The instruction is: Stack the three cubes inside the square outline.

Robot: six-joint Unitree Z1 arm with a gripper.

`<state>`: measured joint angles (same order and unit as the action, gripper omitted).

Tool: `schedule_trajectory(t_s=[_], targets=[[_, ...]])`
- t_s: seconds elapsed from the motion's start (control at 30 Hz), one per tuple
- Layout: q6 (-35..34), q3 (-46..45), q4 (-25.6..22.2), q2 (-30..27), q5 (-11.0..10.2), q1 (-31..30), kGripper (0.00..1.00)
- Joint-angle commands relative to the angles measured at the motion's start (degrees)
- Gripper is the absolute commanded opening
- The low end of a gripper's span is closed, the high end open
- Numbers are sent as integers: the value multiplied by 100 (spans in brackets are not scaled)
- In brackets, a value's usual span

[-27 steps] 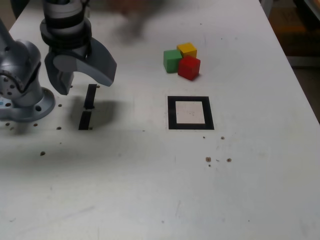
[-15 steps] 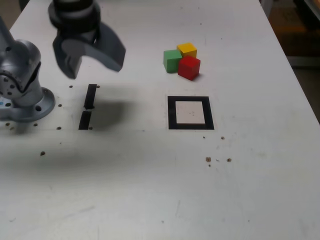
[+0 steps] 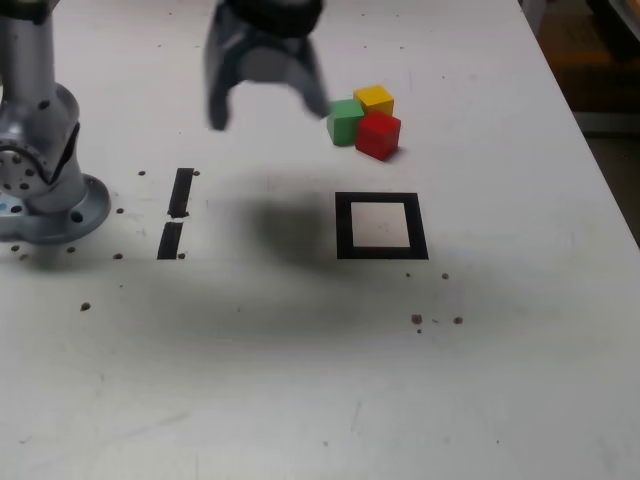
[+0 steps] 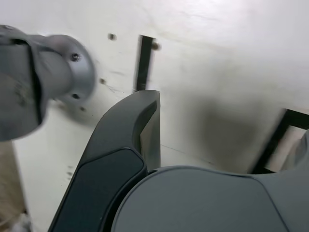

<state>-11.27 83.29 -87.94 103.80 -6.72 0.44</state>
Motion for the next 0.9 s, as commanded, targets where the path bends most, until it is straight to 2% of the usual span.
schedule_trajectory(t_s=[0.0,0.17,0.3,0.6,0.87], targets=[[-356,1640,192,-14,62,61,99],[-968,1324,739,51,160,200,99],[-1204,1093,916,213,193,424,99],[-1105,309,1474,592,505,1257,97],[-1063,401,1761,1080,809,1434,94]])
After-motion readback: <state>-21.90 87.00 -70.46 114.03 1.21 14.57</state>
